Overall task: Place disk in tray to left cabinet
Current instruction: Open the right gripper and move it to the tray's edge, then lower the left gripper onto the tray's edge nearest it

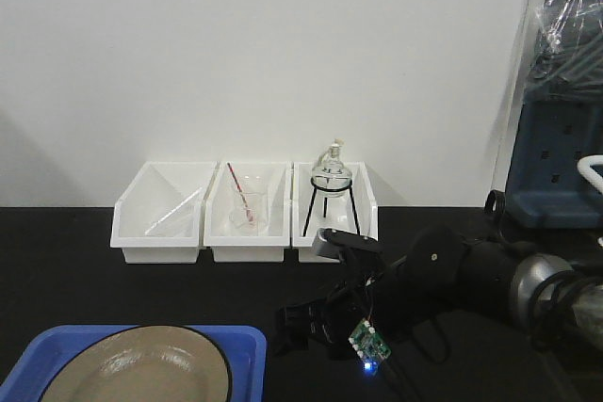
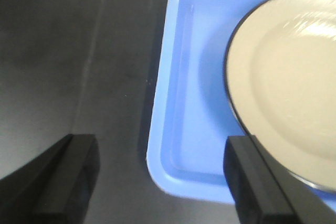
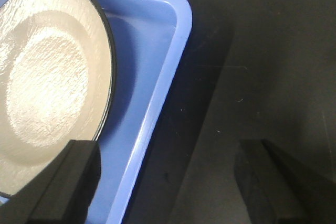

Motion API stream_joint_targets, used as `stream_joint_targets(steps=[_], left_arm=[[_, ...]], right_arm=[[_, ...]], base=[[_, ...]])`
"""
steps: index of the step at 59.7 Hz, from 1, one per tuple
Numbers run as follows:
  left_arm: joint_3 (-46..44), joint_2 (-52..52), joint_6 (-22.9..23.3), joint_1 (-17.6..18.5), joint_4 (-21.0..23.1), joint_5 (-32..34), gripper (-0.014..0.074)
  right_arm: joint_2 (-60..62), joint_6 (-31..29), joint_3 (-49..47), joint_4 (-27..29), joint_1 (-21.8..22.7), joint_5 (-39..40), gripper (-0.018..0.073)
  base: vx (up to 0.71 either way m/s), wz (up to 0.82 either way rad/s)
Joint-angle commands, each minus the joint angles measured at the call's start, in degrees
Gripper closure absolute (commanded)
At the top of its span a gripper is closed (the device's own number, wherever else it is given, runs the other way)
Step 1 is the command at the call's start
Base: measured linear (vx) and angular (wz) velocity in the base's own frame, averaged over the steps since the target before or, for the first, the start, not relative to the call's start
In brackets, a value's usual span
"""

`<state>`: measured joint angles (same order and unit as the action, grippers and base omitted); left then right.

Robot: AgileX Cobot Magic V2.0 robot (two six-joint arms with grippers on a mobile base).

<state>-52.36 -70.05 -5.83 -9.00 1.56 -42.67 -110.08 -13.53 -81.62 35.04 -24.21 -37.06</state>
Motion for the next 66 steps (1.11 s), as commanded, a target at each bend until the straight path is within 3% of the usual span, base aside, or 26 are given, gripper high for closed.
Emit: stream_joint_targets(steps=[1, 20, 31, 50, 66], left_arm=[[-6.12, -5.86, -0.02, 0.22, 0.57, 0.95, 0.0038], [-14.71, -25.52, -2.58, 0.28, 0.57, 1.96, 0.0091], [-14.70, -29.86, -2.58, 0.28, 0.57, 7.36, 0.0094], [-14.70, -33.52, -2.58, 0.28, 0.71, 10.90, 0.0094], [-14.70, -34.87, -2.68, 1.14, 7.69, 9.75, 0.0095]], right_arm=[[3.46, 0.01, -1.61, 1.24, 0.15, 1.46, -0.0009], [3.46, -0.32, -1.61, 1.37, 0.15, 1.47, -0.0009], [3.46, -0.78, -1.61, 1.37, 0.15, 1.47, -0.0009], [3.46, -2.71, -1.61, 1.25, 0.15, 1.47, -0.0009], [3.46, -2.65, -1.61, 1.25, 0.26, 2.12, -0.0009]], base=[[0.00, 0.00], [0.00, 0.00], [0.00, 0.00], [0.00, 0.00], [0.00, 0.00]])
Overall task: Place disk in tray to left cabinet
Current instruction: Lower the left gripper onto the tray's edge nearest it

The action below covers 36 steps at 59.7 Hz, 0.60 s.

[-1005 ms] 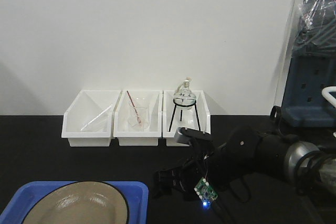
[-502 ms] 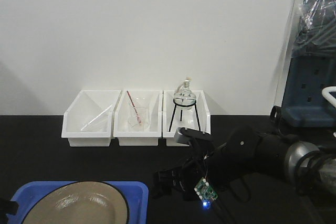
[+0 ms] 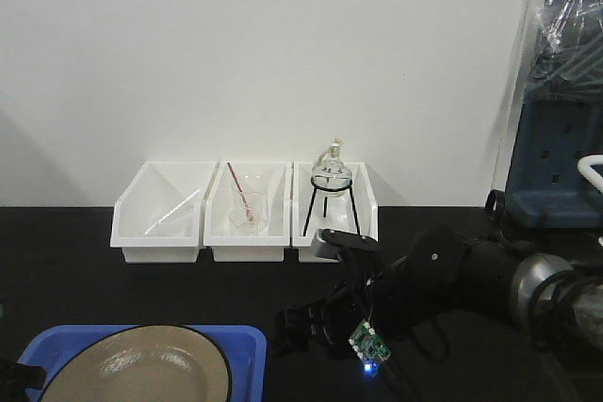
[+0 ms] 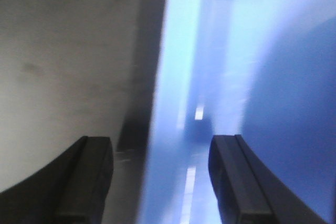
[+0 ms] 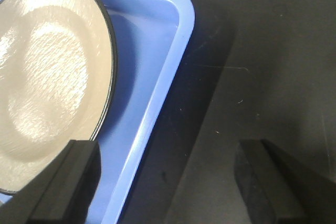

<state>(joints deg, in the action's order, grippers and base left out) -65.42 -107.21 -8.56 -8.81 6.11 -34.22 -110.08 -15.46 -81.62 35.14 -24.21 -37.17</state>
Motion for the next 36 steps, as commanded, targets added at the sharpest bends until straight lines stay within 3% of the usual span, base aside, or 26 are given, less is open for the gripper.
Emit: stream_joint_targets(steps=[1, 13, 25, 36], left_arm=[[-1.64, 2.28, -0.12, 1.21, 3.30, 1.22, 0.0095], [-1.64, 2.28, -3.42, 4.52, 4.20, -1.43, 0.0095], [-1.64, 2.28, -3.42, 7.11, 9.86, -3.45, 0.0095], [-1.64, 2.28, -3.94, 8.87, 14.28, -5.01, 0.0095]], right_arm=[[3.46, -0.72, -1.61, 1.15, 0.26, 2.29, -0.0009], [3.46, -0.14, -1.61, 1.15, 0.26, 2.43, -0.0009], [3.46, 0.58, -1.61, 0.36, 0.39, 2.38, -0.0009], [3.46, 6.24, -1.61, -2.66, 4.96, -0.46, -0.0009]], base=[[0.00, 0.00], [0.00, 0.00], [0.00, 0.00], [0.00, 0.00]])
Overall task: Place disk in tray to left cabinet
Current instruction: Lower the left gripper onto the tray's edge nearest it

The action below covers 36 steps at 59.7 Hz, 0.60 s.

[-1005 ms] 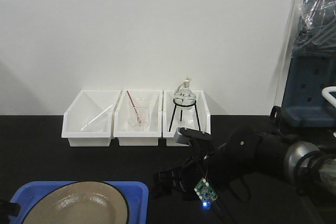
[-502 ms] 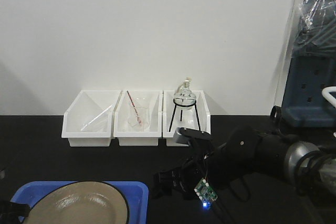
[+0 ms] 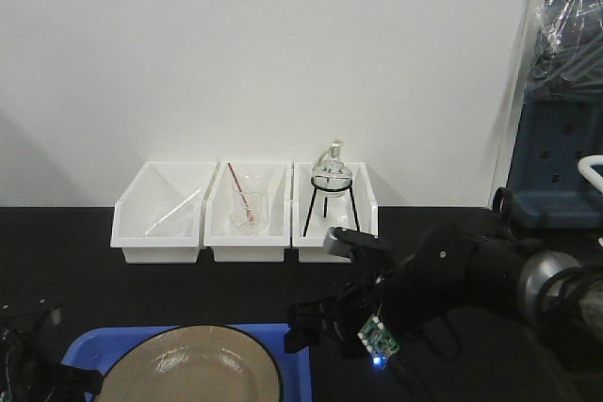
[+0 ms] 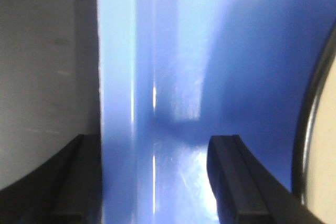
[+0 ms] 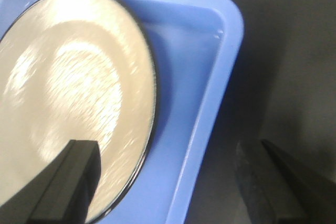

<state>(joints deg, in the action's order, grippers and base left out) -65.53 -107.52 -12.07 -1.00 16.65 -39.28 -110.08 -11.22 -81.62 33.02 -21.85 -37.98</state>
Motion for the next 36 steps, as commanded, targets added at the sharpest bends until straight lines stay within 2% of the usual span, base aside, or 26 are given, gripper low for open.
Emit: stream_joint_targets(steps=[1, 11, 24, 36], left_arm=[[-1.53, 2.60, -0.43, 1.36, 4.25, 0.05, 0.0095], [-1.53, 2.60, -2.07, 3.72, 8.43, 0.69, 0.0113], [-1.53, 2.60, -5.31, 7.38, 14.60, 1.06, 0.0156], [-1.53, 2.60, -5.31, 8.76, 15.47, 1.25, 0.0171]], right_arm=[[3.46, 1.94, -1.61, -0.67, 3.07, -0.35, -0.0009], [3.41, 1.93, -1.61, -3.04, 6.63, -3.64, -0.0009], [2.83, 1.99, -1.61, -9.54, 6.43, -5.30, -0.0009], [2.83, 5.13, -1.61, -17.63, 8.16, -8.57, -0.0009]], base=[[0.00, 0.00], [0.00, 0.00], [0.00, 0.00], [0.00, 0.00]])
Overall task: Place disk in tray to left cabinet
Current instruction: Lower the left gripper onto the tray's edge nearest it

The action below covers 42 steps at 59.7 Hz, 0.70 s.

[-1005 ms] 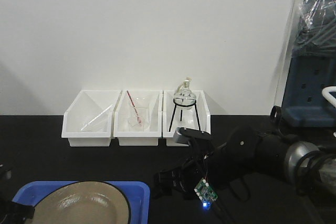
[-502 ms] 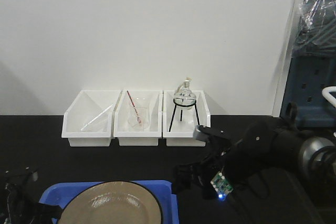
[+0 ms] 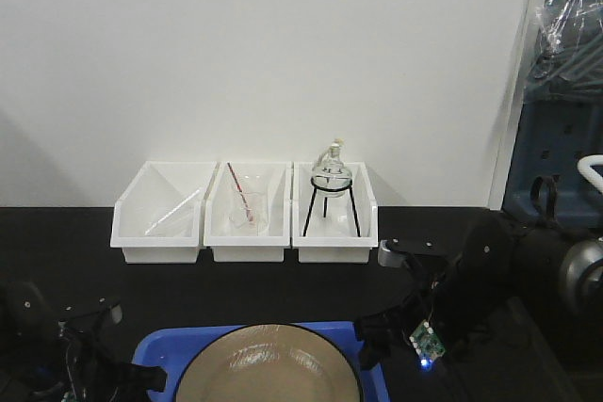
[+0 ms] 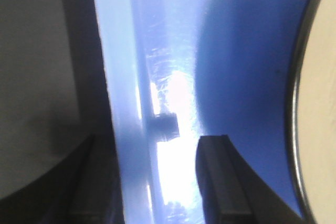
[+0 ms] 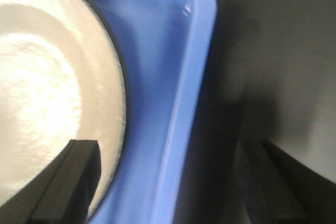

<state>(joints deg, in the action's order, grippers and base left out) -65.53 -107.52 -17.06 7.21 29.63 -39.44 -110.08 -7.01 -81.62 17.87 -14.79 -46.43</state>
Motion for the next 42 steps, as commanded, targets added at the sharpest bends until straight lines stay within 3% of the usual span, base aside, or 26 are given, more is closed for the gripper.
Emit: stream_joint_targets(steps=[1, 18, 42], left_arm=[[-1.53, 2.60, -0.32, 0.55, 2.49, 1.41, 0.0171], [-1.53, 2.60, -0.32, 0.55, 2.55, 2.38, 0.0172], [-1.53, 2.60, -0.32, 0.55, 2.55, 2.61, 0.0172]], right_arm=[[2.83, 0.93, -1.61, -2.85, 1.18, -0.41, -0.0009], [2.16, 0.74, -1.61, -3.86, 2.14, -2.48, -0.0009], [-1.81, 0.95, -1.61, -3.73, -0.74, 0.65, -0.0008]], base=[[0.00, 0.00], [0.00, 0.00], [0.00, 0.00]])
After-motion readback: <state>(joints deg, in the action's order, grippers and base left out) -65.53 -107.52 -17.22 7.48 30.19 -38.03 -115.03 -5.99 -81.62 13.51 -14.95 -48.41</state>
